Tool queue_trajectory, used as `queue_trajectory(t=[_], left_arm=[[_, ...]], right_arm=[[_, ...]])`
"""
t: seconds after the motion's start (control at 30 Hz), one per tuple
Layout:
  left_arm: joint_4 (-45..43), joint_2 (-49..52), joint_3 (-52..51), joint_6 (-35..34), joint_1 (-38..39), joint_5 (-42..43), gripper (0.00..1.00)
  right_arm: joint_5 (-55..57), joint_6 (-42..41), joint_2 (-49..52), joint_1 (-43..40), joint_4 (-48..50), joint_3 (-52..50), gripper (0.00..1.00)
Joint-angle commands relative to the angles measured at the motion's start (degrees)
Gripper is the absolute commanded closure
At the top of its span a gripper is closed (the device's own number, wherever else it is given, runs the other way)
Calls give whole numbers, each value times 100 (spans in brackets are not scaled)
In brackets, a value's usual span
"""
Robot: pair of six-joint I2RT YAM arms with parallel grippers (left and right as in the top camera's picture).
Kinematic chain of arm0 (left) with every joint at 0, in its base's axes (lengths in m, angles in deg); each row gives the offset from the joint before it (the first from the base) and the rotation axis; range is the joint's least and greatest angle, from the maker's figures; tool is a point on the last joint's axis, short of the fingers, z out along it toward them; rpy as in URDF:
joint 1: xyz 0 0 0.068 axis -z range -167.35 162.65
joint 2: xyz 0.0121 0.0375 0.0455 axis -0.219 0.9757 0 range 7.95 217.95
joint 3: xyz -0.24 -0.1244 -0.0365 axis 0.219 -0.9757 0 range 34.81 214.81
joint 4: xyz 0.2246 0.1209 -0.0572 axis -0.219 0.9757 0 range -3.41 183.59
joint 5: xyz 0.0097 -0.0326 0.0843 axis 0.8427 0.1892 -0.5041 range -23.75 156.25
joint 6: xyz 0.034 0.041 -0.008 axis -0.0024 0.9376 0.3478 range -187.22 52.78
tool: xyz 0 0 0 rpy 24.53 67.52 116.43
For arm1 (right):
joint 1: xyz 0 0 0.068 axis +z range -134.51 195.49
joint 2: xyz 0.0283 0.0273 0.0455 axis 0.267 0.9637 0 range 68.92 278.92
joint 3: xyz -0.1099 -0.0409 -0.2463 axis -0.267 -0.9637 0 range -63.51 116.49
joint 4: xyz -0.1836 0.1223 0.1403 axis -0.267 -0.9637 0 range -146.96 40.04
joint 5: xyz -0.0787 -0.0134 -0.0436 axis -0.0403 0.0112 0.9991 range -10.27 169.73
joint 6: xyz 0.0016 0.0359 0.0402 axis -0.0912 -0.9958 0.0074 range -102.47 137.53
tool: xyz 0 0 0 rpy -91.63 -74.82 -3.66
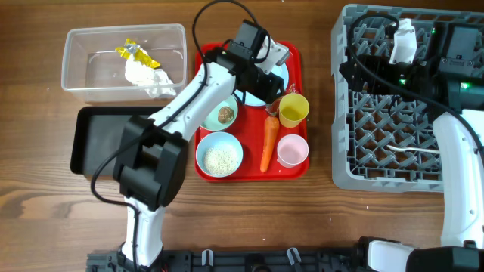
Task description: Sort waste into correct bins and load items into the dishwasher rack
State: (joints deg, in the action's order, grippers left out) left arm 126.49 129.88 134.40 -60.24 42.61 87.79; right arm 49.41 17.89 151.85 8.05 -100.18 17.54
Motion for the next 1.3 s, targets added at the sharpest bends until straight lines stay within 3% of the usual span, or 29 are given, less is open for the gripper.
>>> queue_trajectory(t=[0.0,0.47,0.53,0.77,1.0,1.27], left_arm=[[39,407,-111,26,15,-170,41],[-55,691,-111,24,22,-13,39],[-55,702,-111,24,55,107,44],[-162,763,-111,24,308,140,96],[-223,522,-9,-48,232,140,96],[-181,-527,216,-485,-522,87,96]], right_arm=[[79,101,-61,-24,-26,94,12],[81,105,-61,-24,-22,94,12],[81,105,-61,-24,-20,94,12],[81,109,-61,-24,-24,94,12],[109,114,-61,-24,-22,94,12],[208,109,-61,-24,-24,94,12]])
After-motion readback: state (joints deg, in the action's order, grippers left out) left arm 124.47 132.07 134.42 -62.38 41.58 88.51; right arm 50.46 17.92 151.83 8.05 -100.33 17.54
